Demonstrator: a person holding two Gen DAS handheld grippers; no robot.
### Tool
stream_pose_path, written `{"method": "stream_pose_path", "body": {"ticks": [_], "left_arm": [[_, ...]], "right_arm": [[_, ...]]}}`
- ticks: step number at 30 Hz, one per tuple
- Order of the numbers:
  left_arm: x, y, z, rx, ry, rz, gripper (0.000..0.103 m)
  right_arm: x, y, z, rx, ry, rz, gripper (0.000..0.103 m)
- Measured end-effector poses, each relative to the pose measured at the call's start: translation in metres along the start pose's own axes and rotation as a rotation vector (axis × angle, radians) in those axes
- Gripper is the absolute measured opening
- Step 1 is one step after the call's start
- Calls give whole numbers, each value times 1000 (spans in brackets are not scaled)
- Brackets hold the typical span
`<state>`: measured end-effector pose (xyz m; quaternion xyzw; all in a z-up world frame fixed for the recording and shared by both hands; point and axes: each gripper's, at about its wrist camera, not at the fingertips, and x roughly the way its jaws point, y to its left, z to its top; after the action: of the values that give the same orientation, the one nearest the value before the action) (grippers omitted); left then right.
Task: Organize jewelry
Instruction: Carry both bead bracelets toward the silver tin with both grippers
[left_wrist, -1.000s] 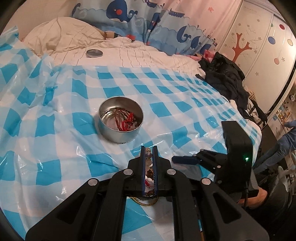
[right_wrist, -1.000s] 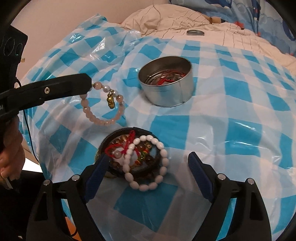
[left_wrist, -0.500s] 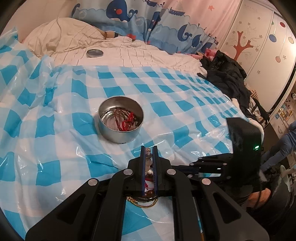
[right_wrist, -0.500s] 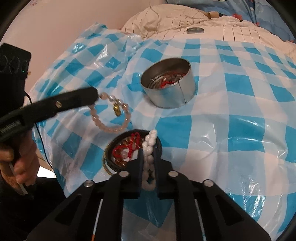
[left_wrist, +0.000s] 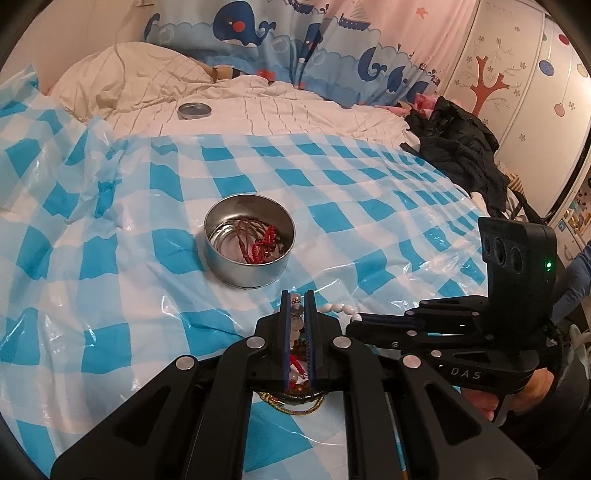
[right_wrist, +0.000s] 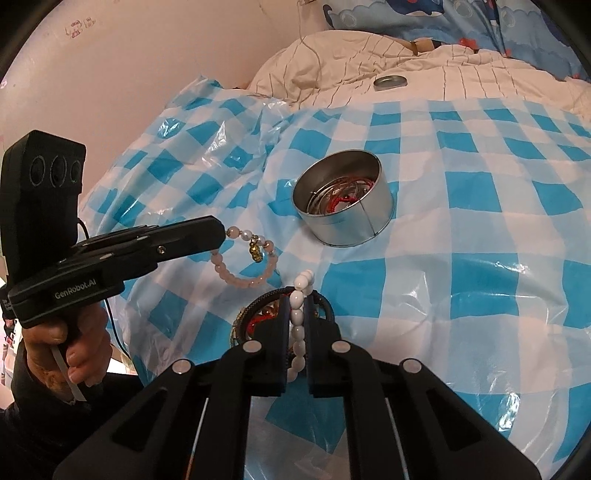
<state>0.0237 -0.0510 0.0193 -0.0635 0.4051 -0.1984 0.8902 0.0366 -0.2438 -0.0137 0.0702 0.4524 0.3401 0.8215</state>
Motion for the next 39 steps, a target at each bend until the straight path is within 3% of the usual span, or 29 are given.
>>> {"method": "stream_pose_path", "body": {"ticks": [17, 30, 39], "left_arm": [[-2, -6, 3, 36, -22, 76, 6], [-18, 21, 41, -78, -123, 27, 6], [10, 39, 69, -181, -143, -63, 6]], "right_arm": [[-7, -4, 7, 32, -38, 13, 8], [-13, 16, 52, 37, -144, 40, 8], [17, 15, 100, 4, -127, -21, 9]]}}
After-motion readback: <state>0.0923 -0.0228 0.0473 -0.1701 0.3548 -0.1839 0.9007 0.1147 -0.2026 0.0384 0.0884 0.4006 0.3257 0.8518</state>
